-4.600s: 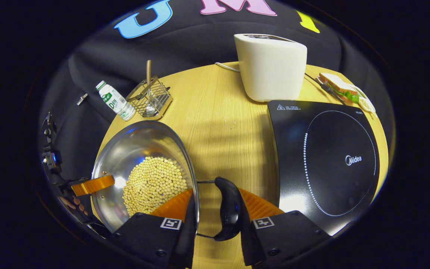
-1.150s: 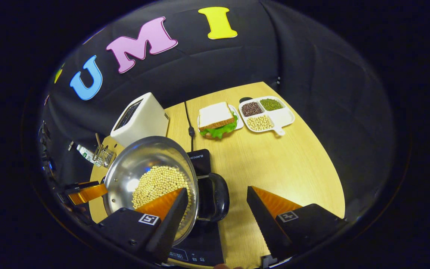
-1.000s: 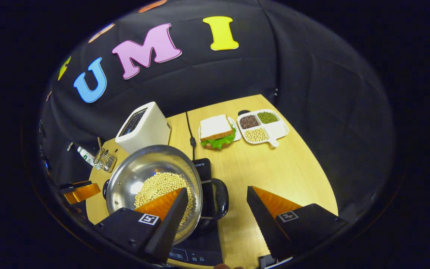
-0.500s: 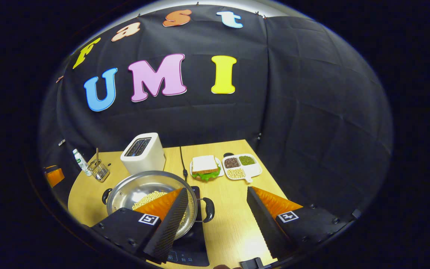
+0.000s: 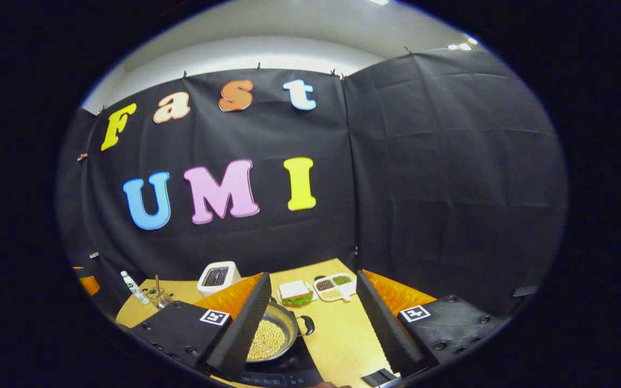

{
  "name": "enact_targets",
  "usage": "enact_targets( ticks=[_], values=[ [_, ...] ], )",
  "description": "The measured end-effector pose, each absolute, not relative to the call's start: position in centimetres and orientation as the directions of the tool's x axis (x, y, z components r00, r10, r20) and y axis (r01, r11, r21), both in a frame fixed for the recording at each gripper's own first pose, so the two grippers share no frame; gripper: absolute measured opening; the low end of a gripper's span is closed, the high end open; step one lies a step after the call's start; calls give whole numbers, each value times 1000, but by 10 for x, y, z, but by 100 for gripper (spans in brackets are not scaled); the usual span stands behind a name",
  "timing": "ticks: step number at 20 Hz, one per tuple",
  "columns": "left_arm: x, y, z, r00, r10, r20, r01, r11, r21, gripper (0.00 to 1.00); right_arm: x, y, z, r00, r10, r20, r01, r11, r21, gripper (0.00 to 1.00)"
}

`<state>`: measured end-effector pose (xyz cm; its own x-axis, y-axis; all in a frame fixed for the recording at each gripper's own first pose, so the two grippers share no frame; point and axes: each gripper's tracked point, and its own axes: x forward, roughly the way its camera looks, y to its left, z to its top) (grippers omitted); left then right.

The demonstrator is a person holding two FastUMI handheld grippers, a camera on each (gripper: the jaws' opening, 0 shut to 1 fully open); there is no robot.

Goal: First push the handle of the pot to place it horizontally, then grasp the pot with both hands and set it on the induction cooktop.

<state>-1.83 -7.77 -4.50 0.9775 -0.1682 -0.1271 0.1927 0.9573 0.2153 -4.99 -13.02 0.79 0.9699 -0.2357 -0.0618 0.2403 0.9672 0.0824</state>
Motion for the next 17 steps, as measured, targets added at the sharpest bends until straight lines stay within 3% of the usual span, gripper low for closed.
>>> enact_targets(
  ticks=[4,11,17],
  values=[
    [-63,-98,-33,993,-63,-97,79,983,163,93,-80,-138,23,985,-170,23,166,979,120,98],
    [-132,-117,-32,997,58,-55,-48,983,176,95,-124,-150,-16,995,-61,-75,65,997,51,98],
    [-155,-91,-20,994,108,1,-107,979,173,95,-118,-129,-9,997,-28,-73,31,999,38,98]
  ],
)
